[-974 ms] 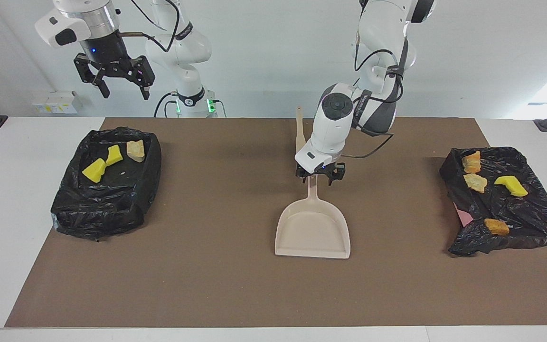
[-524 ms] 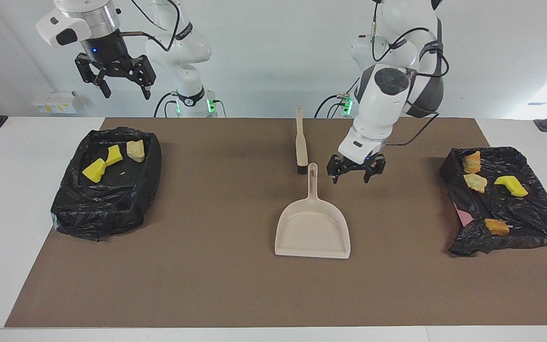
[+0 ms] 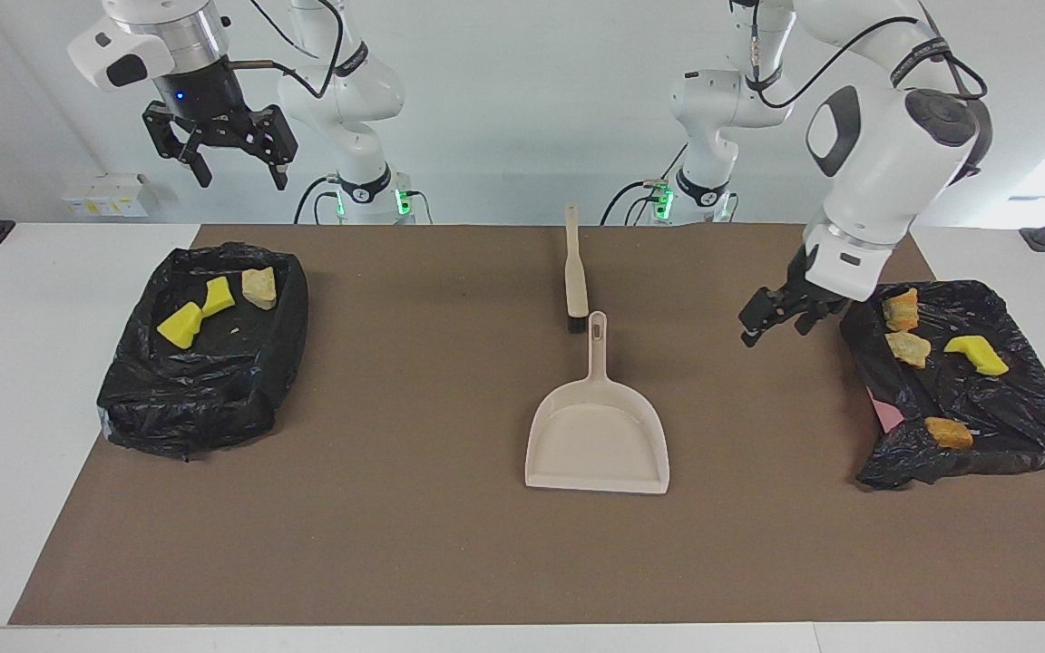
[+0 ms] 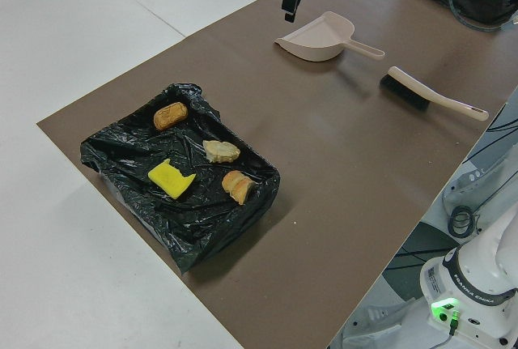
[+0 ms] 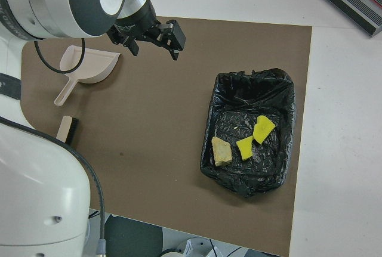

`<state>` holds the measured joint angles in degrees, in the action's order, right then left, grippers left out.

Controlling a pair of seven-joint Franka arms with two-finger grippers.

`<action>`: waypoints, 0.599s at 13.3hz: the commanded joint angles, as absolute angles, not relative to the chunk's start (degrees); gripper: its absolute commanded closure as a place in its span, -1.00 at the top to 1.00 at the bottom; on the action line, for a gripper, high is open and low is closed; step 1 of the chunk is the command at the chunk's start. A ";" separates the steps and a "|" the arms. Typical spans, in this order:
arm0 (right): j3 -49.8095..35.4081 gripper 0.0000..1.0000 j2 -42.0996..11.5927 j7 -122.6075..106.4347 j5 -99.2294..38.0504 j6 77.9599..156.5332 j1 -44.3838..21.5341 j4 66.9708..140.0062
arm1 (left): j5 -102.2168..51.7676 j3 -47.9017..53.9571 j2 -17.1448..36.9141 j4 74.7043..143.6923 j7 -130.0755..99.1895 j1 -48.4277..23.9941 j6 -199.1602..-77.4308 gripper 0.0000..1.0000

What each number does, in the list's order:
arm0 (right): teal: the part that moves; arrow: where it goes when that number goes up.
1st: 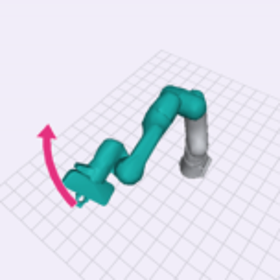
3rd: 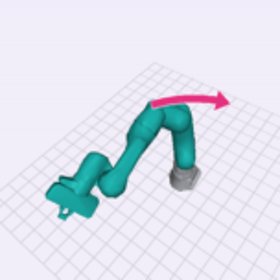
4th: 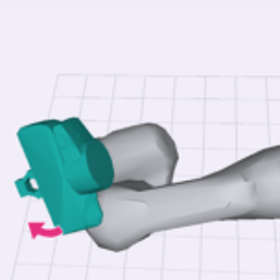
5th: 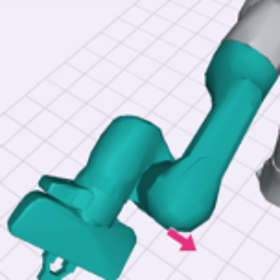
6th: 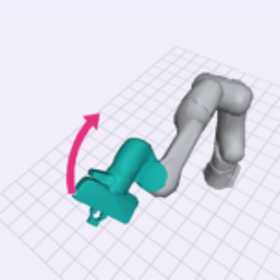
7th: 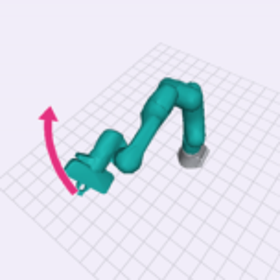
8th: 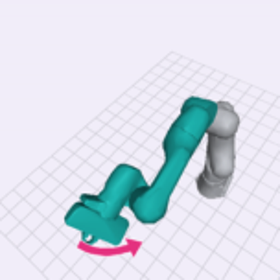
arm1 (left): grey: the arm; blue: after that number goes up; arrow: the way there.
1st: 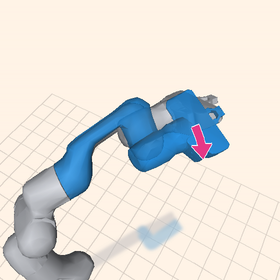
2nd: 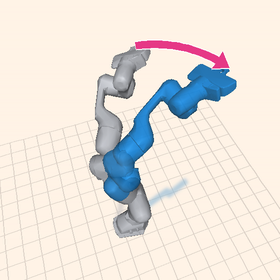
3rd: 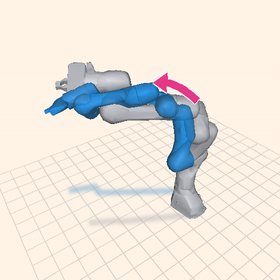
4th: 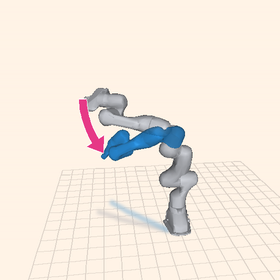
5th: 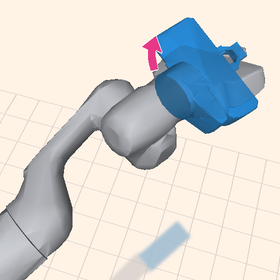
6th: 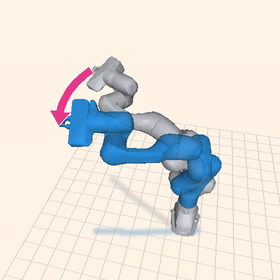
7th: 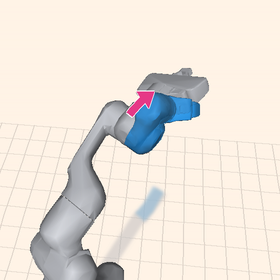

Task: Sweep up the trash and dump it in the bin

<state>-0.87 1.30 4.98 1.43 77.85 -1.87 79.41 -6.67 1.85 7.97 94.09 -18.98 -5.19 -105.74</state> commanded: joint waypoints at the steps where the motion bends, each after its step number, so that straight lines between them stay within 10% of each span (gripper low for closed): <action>1: -0.70 1.00 2.37 3.78 0.53 77.61 -1.32 80.51 | -7.56 2.29 8.44 90.37 -9.71 -1.42 -100.30 1.00; 8: -0.53 1.00 2.37 3.69 0.53 77.78 -1.32 80.60 | -0.71 2.02 7.38 87.45 2.64 3.69 -90.80 1.00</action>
<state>-0.60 1.30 4.98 1.43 77.85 -1.83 79.44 -2.73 1.52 7.81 88.69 1.25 3.54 -93.68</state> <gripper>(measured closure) 0.000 0.000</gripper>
